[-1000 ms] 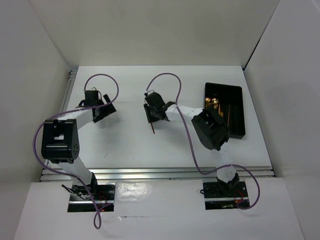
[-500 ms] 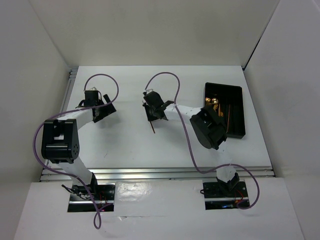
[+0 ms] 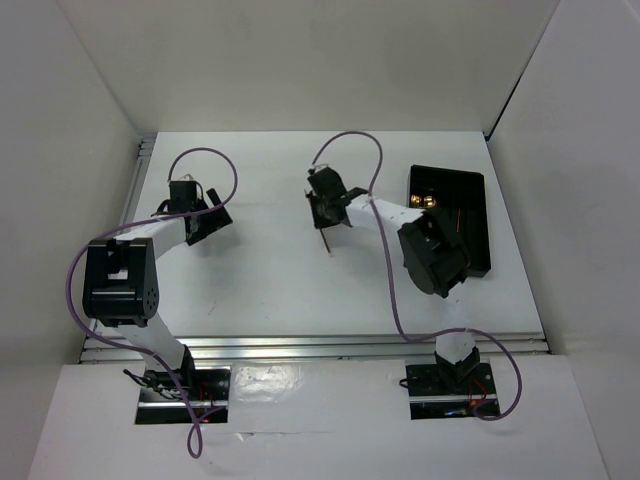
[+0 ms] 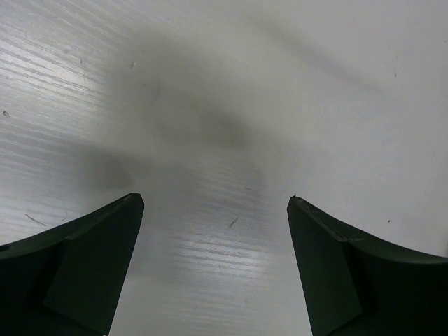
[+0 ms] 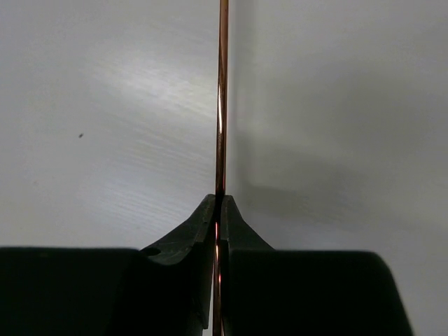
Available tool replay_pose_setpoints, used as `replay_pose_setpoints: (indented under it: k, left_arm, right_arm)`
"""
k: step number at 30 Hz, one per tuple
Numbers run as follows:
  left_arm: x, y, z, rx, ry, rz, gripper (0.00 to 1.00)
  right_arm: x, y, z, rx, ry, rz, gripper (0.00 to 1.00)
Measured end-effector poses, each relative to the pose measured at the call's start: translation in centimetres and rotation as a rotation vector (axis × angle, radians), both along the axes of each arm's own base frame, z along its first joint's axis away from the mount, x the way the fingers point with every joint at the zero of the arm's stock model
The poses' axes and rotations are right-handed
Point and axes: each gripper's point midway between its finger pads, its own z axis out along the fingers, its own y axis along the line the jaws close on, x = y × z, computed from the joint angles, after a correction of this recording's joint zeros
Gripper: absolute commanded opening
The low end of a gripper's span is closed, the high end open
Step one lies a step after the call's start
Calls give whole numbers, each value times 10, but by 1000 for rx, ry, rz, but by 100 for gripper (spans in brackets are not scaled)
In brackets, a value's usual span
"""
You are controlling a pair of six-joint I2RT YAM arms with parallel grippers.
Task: Sort the eating utensils into containers
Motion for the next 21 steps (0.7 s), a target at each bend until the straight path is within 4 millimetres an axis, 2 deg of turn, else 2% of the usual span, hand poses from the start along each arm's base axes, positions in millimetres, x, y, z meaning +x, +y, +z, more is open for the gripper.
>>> replay_pose_setpoints:
  k: [3,8,11,13,15,18,21]
  left_arm:
    - [0,0,0,0,0,0,99]
    - [0,0,0,0,0,0,99]
    - [0,0,0,0,0,0,99]
    - [0,0,0,0,0,0,99]
    - [0,0,0,-1,0,-1,99]
    - [0,-1,0,-3,0,-2,99]
    - [0,-2,0,-7,0,-6,99]
  right_arm:
    - [20,-43,31,0,-44,-76,7]
    - [51,-135,112,-12,-211,-246,7]
    - [58,-186,136,-67,-274,-341,7]
    - [58,-214,131,-121,-271,-394,7]
    - [52,-241,114,-185,-232,-439,7]
    - [30,-282,81,-275,-130,-496,7]
    - [11,-326,58,-323,-47,-570,7]
